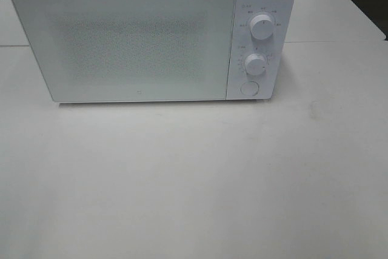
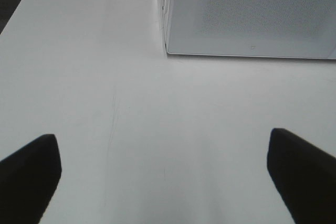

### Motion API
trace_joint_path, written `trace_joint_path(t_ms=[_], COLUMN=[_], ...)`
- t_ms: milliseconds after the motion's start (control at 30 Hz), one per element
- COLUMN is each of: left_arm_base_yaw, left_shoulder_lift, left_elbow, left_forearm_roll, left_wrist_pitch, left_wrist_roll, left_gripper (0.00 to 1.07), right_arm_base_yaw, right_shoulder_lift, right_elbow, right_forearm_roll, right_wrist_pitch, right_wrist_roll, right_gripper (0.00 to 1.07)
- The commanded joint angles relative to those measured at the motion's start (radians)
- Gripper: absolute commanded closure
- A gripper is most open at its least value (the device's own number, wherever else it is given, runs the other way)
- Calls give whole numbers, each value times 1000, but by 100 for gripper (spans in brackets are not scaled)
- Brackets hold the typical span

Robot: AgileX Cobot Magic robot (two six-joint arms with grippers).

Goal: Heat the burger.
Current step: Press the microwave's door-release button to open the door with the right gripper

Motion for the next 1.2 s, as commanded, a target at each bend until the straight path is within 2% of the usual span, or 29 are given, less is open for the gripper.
trace_joint_path(t_ms=[33,500,1200], left_arm_base_yaw=[-4,-4,-4], left_shoulder_lift=[-21,-21,-21], left_elbow=[1,1,1], left_forearm_roll=[0,0,0], left_wrist_pitch=[-7,-7,-7], left_wrist_roll=[-1,-1,-1], left_gripper=[6,6,6], right_arm_base_yaw=[-5,-5,-5], right_shoulder_lift=[43,305,801], right_elbow=[-40,-52,-51], right_forearm_roll=[-4,-2,-8], right_wrist_pitch=[-32,-304,-875], right_wrist_roll=[2,2,2], right_gripper=[31,31,31])
